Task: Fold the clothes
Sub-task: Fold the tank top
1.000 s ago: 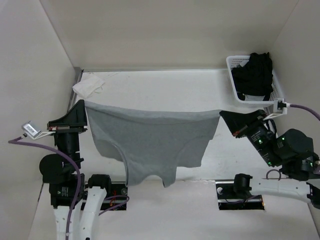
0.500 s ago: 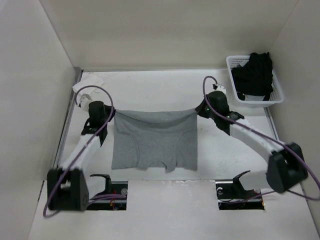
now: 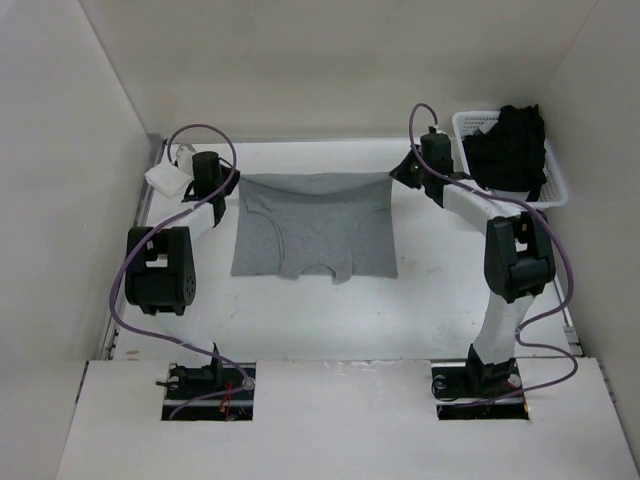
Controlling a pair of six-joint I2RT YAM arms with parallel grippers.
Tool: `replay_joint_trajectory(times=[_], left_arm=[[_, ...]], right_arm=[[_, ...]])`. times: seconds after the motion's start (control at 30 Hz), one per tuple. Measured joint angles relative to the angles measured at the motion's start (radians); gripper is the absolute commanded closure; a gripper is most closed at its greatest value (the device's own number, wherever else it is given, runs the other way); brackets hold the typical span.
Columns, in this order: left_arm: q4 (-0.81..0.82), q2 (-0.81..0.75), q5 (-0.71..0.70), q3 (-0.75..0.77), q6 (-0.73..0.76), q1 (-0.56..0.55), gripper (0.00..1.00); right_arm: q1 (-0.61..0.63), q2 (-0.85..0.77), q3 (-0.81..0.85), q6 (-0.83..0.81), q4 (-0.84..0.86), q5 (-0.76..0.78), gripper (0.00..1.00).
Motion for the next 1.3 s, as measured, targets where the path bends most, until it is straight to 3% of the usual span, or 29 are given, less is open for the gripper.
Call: replay_joint_trajectory(times=[0.17,0.33,0.67,0.87,1.3], left_arm=[[0.037,-0.002,0.035,-0.007,-0.019,0.012,1.00],[0.078,-0.066,0.056,-0.150,-0.047,0.016,1.00],[0.163,-0.361,0.101,-0.447,-0.108,0.038,1.00],[0.187,-0.492,0.130,-0.561,-0.113,0.068,1.00],[0.239,-0.549,0.216,-0.768,-0.113,0.131,1.00]], right_arm=[[-0.019,-0.015,-0.031,0.005,0.022,-0.014,0.99],[-0.017,-0.111,-0.182,0.012,0.049,-0.023,0.99],[0.031,-0.465,-0.530,0.041,0.136,-0.009,0.99],[0.096,-0.600,-0.702,0.060,0.176,0.023,0.98],[0.162,-0.743,-0.968,0.110,0.179,0.089,0.98]])
